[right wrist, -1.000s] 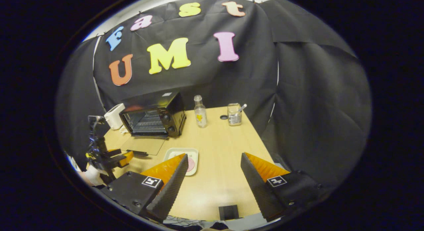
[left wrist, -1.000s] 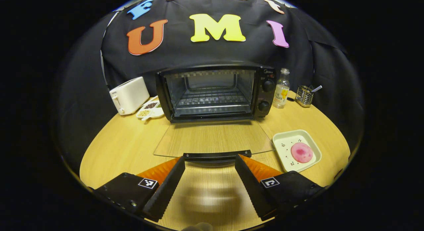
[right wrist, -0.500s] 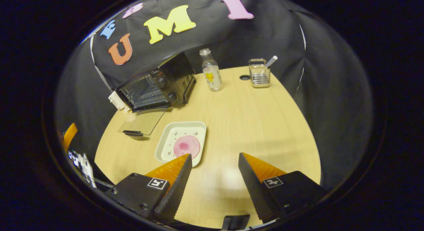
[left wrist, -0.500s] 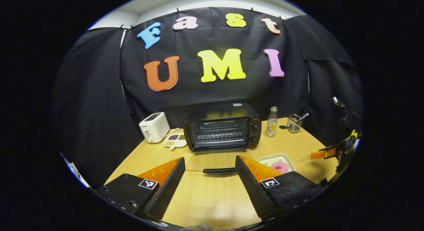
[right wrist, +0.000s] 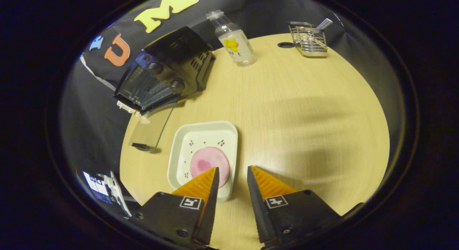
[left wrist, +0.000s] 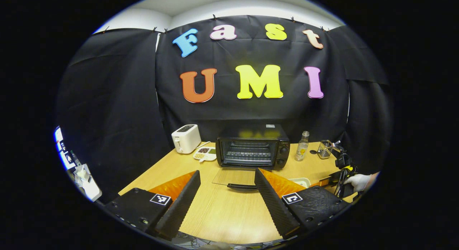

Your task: Open the electric oven with the left hand, put the food in, and close the electric oven.

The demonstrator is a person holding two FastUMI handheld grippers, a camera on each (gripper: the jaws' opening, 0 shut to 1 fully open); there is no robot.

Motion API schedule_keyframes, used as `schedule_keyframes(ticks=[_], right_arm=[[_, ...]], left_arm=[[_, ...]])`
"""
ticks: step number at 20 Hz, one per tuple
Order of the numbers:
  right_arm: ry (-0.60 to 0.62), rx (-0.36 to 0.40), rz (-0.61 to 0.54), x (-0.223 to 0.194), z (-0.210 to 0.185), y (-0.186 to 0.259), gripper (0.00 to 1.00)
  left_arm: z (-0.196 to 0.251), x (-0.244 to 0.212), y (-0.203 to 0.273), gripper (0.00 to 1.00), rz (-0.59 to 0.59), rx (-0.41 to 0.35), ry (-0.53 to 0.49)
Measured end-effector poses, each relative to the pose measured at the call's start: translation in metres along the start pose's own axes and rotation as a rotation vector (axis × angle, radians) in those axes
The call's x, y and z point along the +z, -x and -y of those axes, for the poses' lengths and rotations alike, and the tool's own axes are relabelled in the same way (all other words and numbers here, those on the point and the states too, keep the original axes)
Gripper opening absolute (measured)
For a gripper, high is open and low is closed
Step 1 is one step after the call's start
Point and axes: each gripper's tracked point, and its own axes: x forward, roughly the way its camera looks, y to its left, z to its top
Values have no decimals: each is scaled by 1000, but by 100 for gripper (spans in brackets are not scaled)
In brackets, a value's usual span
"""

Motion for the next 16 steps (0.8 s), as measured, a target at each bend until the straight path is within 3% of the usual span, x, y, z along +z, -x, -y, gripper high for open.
schedule_keyframes(ticks=[1, 4, 7, 12, 16], right_arm=[[-24, 16, -14, 4, -1, -1, 37], [-69, 17, -80, 5, 1, -6, 29], [-166, 55, -154, 6, 2, -7, 12], [-245, 193, -178, 4, 1, -4, 4], [-250, 248, -88, 8, 0, 3, 4]], left_arm=[[-2, -1, 1, 97, -3, 14, 7], [-1, 0, 4, 97, 0, 38, 36], [4, -4, 1, 97, -12, 49, 55], [14, 0, 0, 97, -1, 43, 60], [18, 8, -3, 97, 3, 27, 36]])
